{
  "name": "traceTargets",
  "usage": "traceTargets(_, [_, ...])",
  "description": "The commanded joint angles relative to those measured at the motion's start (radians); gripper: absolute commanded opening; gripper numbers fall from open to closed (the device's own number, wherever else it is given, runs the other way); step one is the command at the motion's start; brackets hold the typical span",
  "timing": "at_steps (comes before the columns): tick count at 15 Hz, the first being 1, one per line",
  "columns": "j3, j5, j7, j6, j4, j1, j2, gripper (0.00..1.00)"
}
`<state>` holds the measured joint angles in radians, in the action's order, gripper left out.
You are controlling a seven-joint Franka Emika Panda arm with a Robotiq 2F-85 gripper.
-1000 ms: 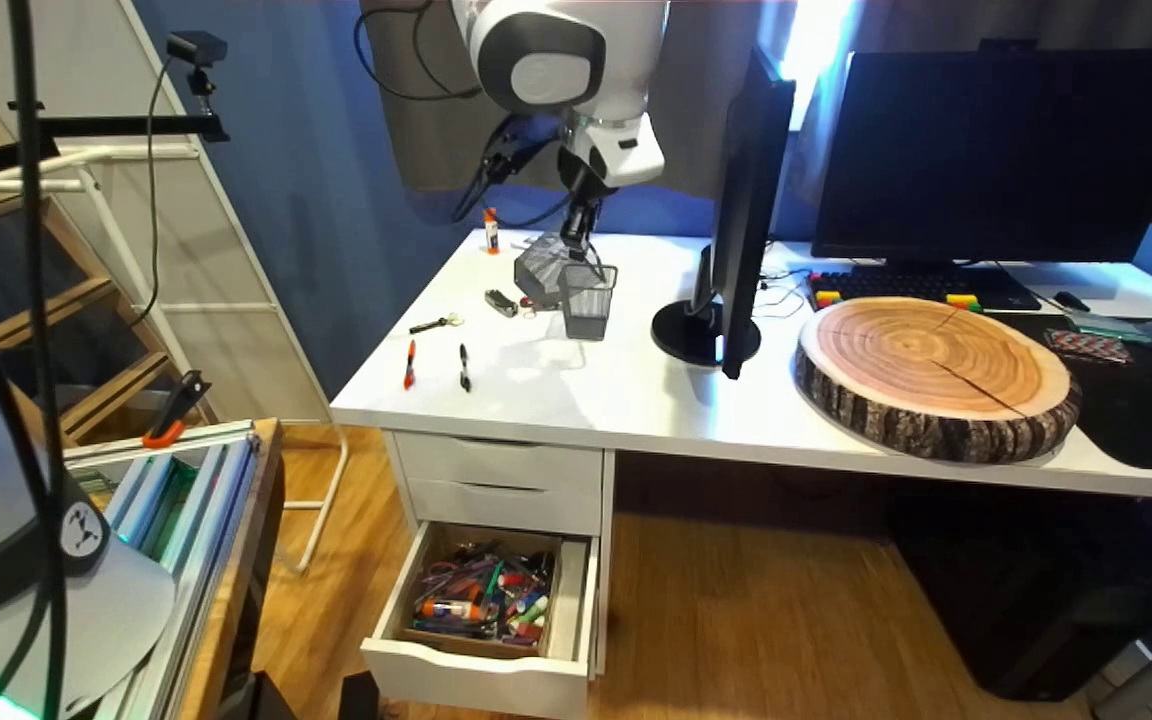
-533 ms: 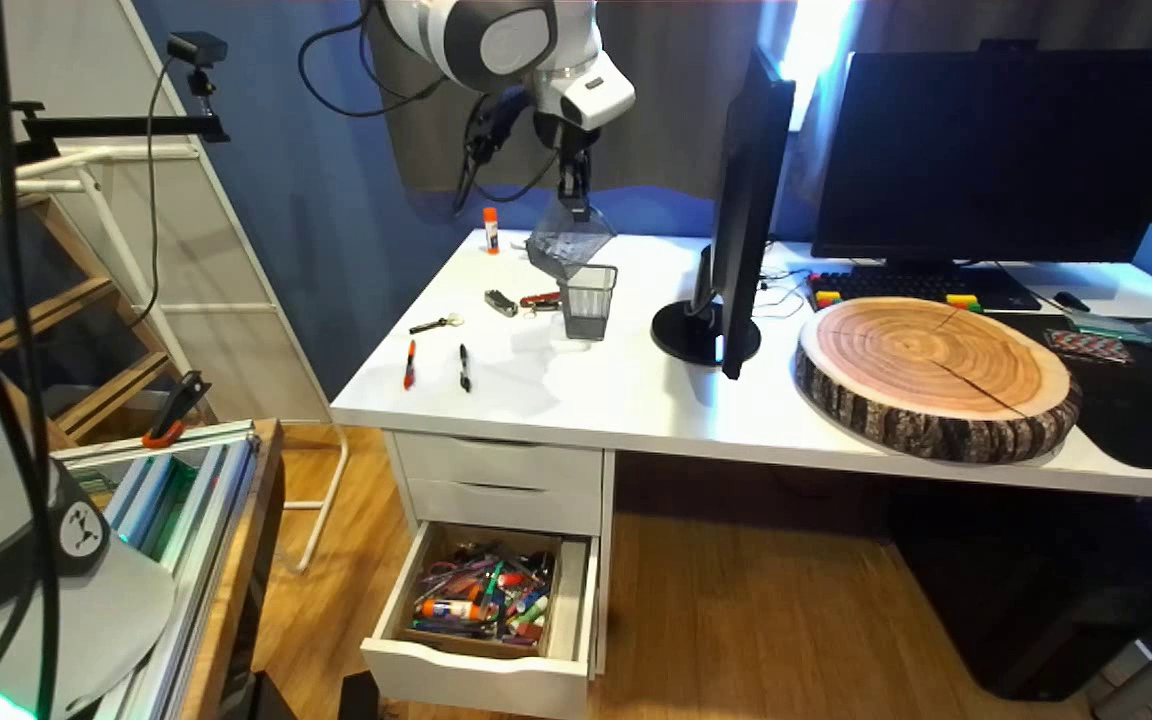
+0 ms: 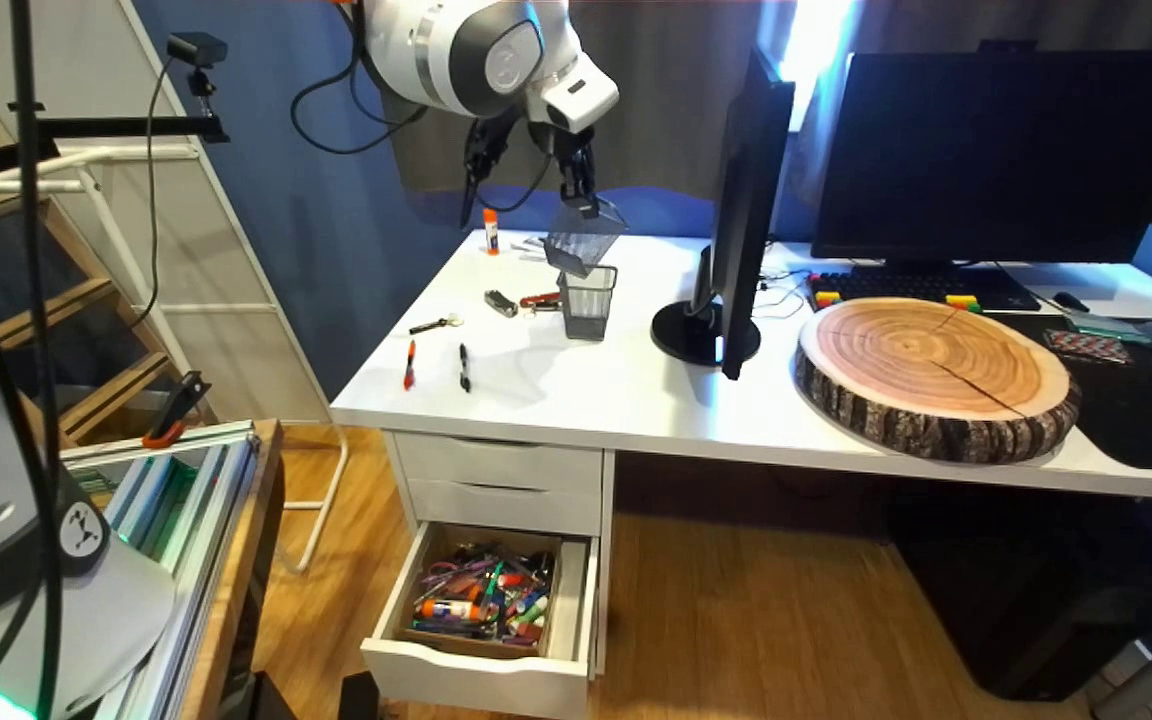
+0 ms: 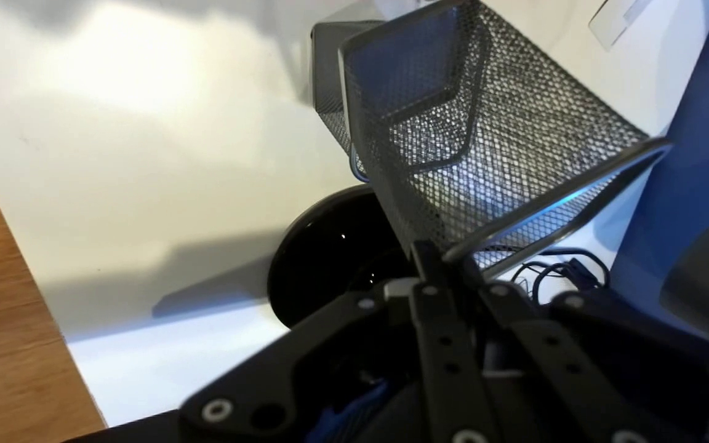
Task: Turn the upside down gray pen holder the right way up and put it in the gray pen holder on the left, pick up the black pen and put it in the stacked gray pen holder
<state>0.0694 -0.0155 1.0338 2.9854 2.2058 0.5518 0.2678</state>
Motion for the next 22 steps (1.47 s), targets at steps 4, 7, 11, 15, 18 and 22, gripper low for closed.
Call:
traceTargets(4, [-0.023, 0.018, 0.019, 0.000, 0.000, 0.027, 0.015, 0.07])
traceTargets(7, [-0.023, 0.018, 0.018, 0.000, 0.000, 0.025, 0.015, 0.07])
traceTargets(11, [-0.141, 0.119, 0.123, 0.034, -0.006, 0.121, 0.023, 0.02])
traceTargets(15, [-0.288, 0.239, 0.261, 0.055, -0.019, 0.258, 0.038, 0.02])
traceTargets(18, [-0.356, 0.271, 0.333, 0.081, -0.027, 0.344, 0.047, 0.02])
traceTargets(22, [-0.450, 0.282, 0.412, 0.101, -0.048, 0.456, 0.089, 0.02])
